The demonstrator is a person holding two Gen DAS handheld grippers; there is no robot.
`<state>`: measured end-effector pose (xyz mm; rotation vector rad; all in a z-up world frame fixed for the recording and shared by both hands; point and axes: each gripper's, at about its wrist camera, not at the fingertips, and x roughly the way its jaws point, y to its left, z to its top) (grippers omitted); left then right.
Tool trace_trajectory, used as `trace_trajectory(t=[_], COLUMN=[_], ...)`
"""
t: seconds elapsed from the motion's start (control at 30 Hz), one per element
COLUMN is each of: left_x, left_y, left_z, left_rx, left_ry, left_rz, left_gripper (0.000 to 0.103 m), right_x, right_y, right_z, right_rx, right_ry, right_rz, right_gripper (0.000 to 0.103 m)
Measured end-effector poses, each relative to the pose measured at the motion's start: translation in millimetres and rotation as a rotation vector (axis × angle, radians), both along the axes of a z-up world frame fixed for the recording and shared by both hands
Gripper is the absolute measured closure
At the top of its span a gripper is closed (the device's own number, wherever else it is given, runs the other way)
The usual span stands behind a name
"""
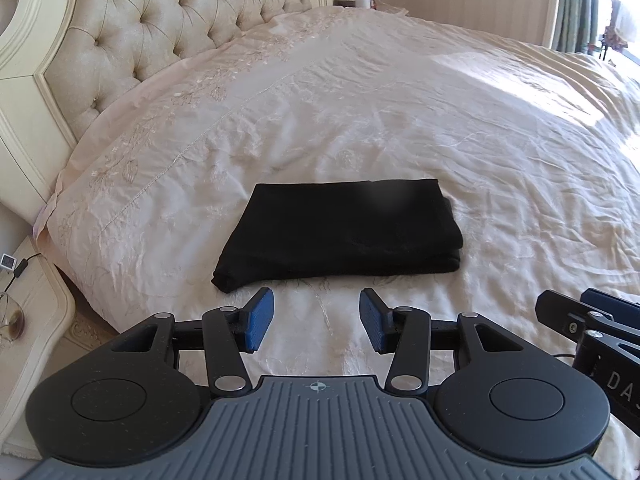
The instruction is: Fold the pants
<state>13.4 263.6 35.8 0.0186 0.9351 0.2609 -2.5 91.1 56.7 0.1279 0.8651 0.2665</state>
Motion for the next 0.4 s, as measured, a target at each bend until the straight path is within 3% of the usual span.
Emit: trace_trajectory(t=[0.4], left_x=[-3.3], left_y=[-8.1], left_z=[5.1], left_rx=[0.008], left_ry=[-0.019], left_rz=[-0.009], left_gripper=[0.057], right_x=[-1.7], right_y=[-4.9], right_z=[2.5], right_rx=[0.020], right_ry=[-0.010], right_rz=[-0.007], right_gripper=[0.060])
